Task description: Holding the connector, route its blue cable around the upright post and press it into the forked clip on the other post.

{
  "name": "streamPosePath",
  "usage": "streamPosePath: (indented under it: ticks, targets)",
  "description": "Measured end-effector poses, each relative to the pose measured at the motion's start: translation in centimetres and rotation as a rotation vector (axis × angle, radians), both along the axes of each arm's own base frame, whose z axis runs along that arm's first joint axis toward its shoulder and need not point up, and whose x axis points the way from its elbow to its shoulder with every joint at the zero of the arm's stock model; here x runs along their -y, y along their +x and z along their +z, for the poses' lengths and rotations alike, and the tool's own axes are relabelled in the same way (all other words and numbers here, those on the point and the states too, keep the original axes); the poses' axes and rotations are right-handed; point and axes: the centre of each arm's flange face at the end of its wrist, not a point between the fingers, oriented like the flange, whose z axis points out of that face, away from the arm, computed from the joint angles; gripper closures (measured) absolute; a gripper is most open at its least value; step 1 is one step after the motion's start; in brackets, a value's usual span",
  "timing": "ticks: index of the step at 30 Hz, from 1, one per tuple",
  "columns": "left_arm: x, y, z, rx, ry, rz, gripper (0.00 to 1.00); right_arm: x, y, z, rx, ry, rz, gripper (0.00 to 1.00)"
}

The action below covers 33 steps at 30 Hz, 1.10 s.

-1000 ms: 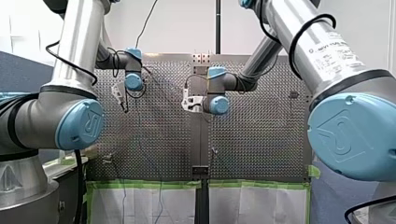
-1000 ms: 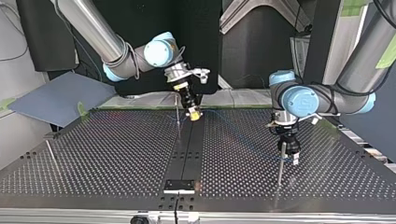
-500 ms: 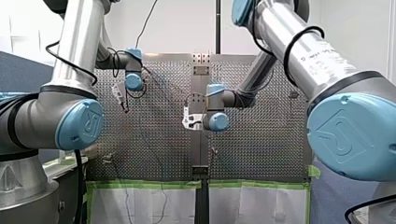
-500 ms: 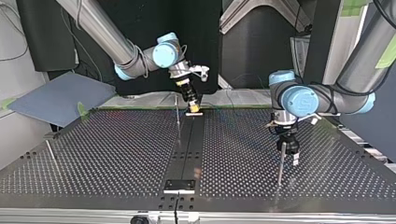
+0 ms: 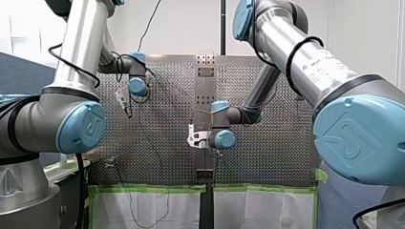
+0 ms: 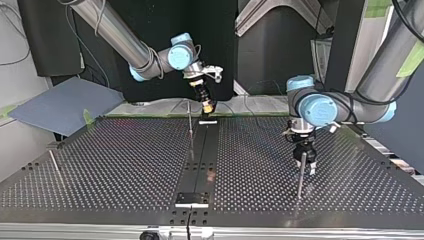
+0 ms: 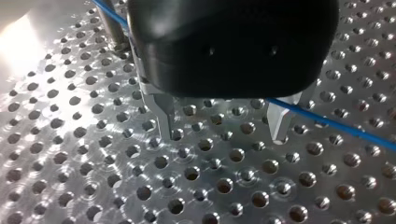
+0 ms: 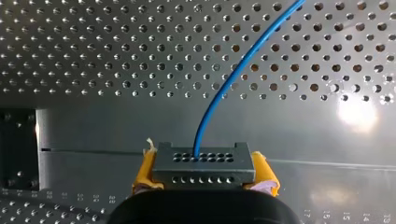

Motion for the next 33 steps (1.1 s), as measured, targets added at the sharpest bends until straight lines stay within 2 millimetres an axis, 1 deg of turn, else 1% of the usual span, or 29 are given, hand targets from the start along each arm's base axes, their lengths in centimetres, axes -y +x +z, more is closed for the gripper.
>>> streamPosePath:
  ticks: [5, 12, 15, 18, 24, 31, 33]
  targets:
    - [0.1, 0.0, -0.5, -0.017, 0.001, -0.004, 0.02, -0.1, -0.7, -0.8, 0.005, -0.004, -0.009, 1.00]
    - [0.4, 0.0, -0.6, -0.021, 0.001, -0.007, 0.02, -0.6, -1.4, -1.8, 0.013, -0.010, -0.013, 1.00]
    - [0.4, 0.0, -0.5, -0.020, 0.000, -0.004, 0.02, -0.9, -1.8, -2.7, 0.009, -0.005, -0.014, 1.00]
    - [0.3, 0.0, -0.5, -0.019, 0.001, 0.003, 0.02, -1.2, -2.0, -4.0, -0.006, 0.008, -0.018, 1.00]
    - [0.3, -0.1, -0.6, -0.019, 0.002, 0.011, 0.02, -1.8, -2.9, -7.8, -0.046, 0.039, -0.059, 1.00]
    - [0.3, 0.0, -0.6, -0.018, 0.005, 0.017, 0.02, -3.0, -4.9, -12.8, -0.080, 0.074, -0.097, 1.00]
    - [0.3, 0.0, -0.6, -0.017, 0.005, 0.018, 0.02, -3.1, -5.3, -13.8, -0.085, 0.076, -0.107, 1.00]
